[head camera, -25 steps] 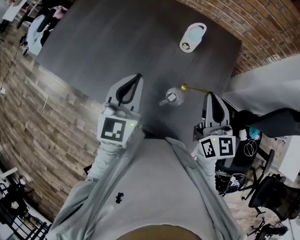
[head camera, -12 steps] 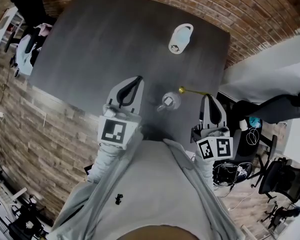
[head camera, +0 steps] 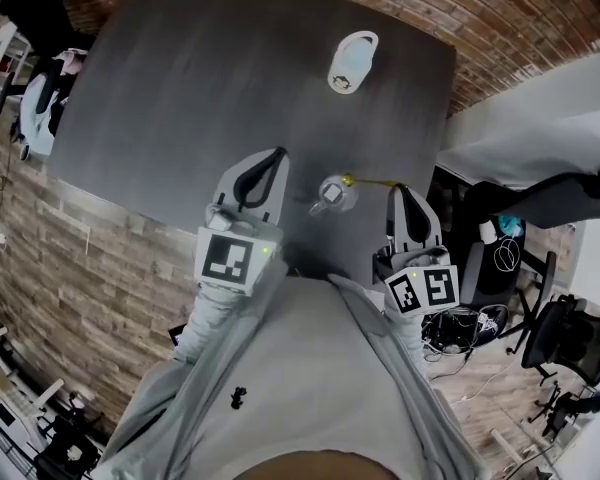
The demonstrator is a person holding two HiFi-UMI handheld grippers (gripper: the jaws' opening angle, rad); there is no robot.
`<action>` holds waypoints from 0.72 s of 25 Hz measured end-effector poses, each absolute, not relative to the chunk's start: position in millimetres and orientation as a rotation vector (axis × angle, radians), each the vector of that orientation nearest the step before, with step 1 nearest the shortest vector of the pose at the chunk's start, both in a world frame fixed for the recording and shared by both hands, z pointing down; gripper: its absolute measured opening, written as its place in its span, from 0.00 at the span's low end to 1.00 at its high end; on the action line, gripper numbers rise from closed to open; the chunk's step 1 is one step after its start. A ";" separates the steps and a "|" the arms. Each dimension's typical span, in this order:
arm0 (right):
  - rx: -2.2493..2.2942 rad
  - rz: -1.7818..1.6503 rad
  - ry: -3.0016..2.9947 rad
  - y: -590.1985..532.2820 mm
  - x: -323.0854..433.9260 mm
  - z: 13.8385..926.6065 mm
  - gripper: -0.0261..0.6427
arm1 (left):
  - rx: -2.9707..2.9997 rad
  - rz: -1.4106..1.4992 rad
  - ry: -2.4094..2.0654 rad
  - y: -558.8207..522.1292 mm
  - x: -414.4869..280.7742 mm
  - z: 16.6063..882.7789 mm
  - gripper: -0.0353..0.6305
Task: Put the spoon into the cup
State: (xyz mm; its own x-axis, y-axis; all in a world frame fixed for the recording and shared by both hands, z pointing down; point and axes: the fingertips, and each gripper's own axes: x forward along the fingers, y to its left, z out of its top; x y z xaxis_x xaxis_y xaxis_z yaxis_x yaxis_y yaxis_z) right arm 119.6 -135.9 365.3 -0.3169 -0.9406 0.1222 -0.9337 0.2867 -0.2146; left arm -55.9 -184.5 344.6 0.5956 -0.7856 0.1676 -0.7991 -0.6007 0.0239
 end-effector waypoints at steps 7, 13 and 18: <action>-1.809 -0.490 2.523 -132.0 112.6 392.7 0.07 | 2.720 0.238 -1.305 -182.1 -47.3 355.9 0.08; -1.796 -0.558 2.561 -131.2 110.9 413.1 0.07 | 2.696 0.262 -1.287 -177.0 -46.6 372.4 0.08; -1.774 -0.607 2.606 -133.8 105.7 432.3 0.07 | 2.668 0.271 -1.291 -174.2 -48.5 384.9 0.08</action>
